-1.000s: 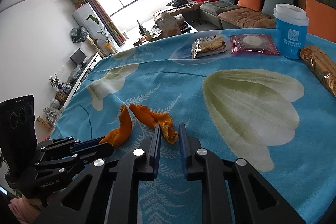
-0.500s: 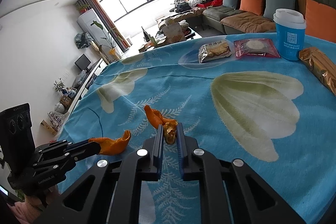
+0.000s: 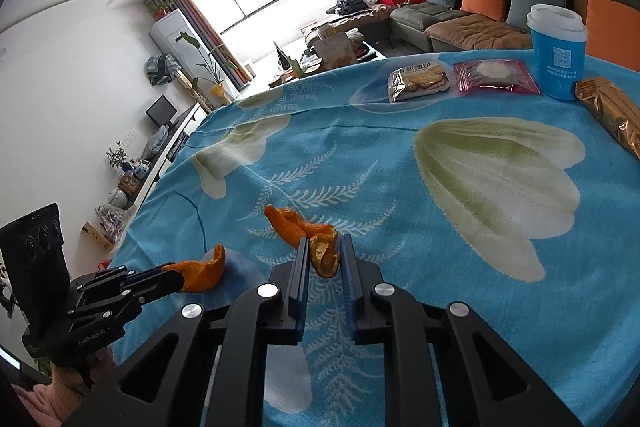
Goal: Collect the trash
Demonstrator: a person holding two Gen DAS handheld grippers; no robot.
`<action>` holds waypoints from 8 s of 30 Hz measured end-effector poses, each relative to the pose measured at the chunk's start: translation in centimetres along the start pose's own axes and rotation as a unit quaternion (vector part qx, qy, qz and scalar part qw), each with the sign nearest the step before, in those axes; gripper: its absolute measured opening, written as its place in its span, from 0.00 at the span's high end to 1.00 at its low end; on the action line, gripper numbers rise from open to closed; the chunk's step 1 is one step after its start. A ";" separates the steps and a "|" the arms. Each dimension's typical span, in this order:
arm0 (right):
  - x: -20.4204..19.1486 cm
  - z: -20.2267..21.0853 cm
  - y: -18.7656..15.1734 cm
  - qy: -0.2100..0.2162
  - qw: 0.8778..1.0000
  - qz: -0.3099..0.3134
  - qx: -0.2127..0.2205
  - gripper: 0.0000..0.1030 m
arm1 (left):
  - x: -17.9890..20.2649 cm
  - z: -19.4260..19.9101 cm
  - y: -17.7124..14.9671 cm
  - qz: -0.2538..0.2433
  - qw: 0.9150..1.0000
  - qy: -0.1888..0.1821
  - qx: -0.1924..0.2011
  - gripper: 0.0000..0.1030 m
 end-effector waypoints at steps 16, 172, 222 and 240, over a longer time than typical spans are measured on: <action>-1.0 -1.5 -0.3 -0.011 0.999 0.026 -0.027 0.86 | 0.5 -1.5 -0.3 0.002 0.999 -0.023 -0.027 0.83; -24.5 -14.5 -2.3 0.235 0.955 0.144 -0.111 0.88 | -23.7 17.4 -11.3 0.228 0.945 0.218 0.091 0.88; -30.8 -19.0 -3.0 0.247 0.937 0.195 -0.154 0.88 | -27.0 17.3 -12.8 0.270 0.927 0.247 0.087 0.88; -32.4 -20.4 -3.4 0.245 0.933 0.203 -0.169 0.88 | -27.7 16.5 -13.0 0.284 0.921 0.253 0.081 0.88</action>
Point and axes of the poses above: each gripper's, at about its wrist camera, not at the fingertips, and z roughly against the way its jaws point, x to its right, y to its top, the point moved 1 cm from there along -z, roughly the way its jaws point, and after that the axes turned 10 degrees about y, right-handed, at the moved point
